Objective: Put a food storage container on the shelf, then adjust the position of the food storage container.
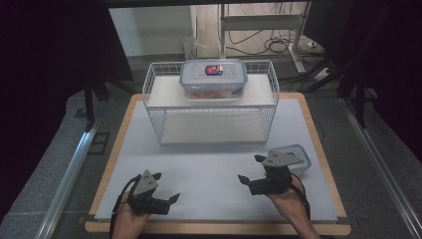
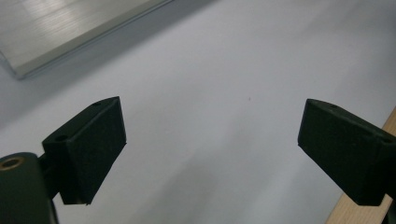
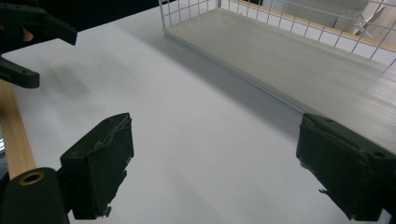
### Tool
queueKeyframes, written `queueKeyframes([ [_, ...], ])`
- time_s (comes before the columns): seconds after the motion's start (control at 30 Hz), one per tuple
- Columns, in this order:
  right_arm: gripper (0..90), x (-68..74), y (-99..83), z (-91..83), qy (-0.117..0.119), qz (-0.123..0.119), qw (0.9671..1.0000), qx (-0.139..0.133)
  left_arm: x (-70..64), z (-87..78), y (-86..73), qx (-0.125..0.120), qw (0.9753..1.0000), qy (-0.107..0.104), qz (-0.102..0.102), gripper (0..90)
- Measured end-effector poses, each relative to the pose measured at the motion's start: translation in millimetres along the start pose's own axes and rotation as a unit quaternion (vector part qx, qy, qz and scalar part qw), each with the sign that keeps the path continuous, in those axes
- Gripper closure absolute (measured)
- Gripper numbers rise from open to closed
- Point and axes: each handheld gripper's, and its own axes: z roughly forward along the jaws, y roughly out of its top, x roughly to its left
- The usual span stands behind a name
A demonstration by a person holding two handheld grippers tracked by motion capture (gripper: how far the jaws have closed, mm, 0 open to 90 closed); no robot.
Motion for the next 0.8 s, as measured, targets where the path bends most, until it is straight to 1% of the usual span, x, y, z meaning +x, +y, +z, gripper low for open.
queueKeyframes([
  [0.07, 10.8, 2.3, -5.6, -1.7, -0.002, -0.003, 1.0, -0.001, -0.5, 0.1, -1.4, 0.003, 1.0, 0.0, -0.003, 7.9],
  [0.1, 10.8, 4.1, -13.4, -2.7, 0.002, 0.0, 1.0, -0.002, -0.4, 0.7, -1.8, 0.004, 1.0, -0.003, -0.005, 7.9],
  [0.13, 10.8, 4.1, -13.4, -2.7, 0.002, 0.0, 1.0, -0.002, -0.4, 1.5, -1.9, 0.004, 1.0, -0.005, -0.004, 7.9],
  [0.2, 10.8, 6.3, -22.3, -2.2, -0.002, -0.004, 0.9999, 0.009, -0.9, 3.2, -2.2, 0.007, 0.9999, -0.011, -0.003, 7.9],
  [0.27, 10.8, 7.7, -28.6, -1.7, -0.005, -0.009, 0.9997, 0.023, -2.4, 5.1, -2.8, 0.012, 0.9999, -0.011, 0.005, 7.8],
  [0.33, 10.8, 7.7, -32.5, -1.1, -0.005, -0.007, 0.9994, 0.034, -4.2, 6.8, -2.9, 0.018, 0.9997, -0.006, 0.015, 7.8],
  [0.37, 11.0, 7.2, -33.8, -0.8, -0.004, -0.005, 0.9993, 0.036, -4.7, 7.4, -3.0, 0.019, 0.9996, -0.006, 0.02, 7.7],
  [0.43, 11.1, 6.4, -34.2, 0.1, -0.002, 0.001, 0.9992, 0.039, -5.5, 7.9, -2.9, 0.019, 0.9996, -0.009, 0.02, 7.7],
  [0.53, 11.2, 5.6, -34.3, 1.4, -0.008, 0.002, 0.999, 0.044, -5.8, 8.2, -2.5, 0.018, 0.9996, -0.008, 0.022, 7.7],
  [0.6, 9.5, 4.3, -35.1, 2.8, -0.014, 0.006, 0.9985, 0.052, -4.7, 9.3, -3.3, 0.021, 0.9995, -0.012, 0.019, 7.7],
  [0.67, 6.0, 1.4, -35.3, 4.5, -0.016, 0.016, 0.998, 0.058, -3.7, 10.3, -4.4, 0.022, 0.9996, -0.013, 0.014, 7.7],
  [0.73, 5.0, -1.6, -34.7, 4.7, -0.016, 0.026, 0.998, 0.055, -2.5, 10.1, -5.0, 0.023, 0.9996, -0.014, 0.012, 7.7],
  [0.8, 4.4, -4.4, -33.6, 4.9, -0.026, 0.031, 0.9976, 0.057, -1.9, 9.5, -4.9, 0.021, 0.9996, -0.013, 0.01, 7.6],
])
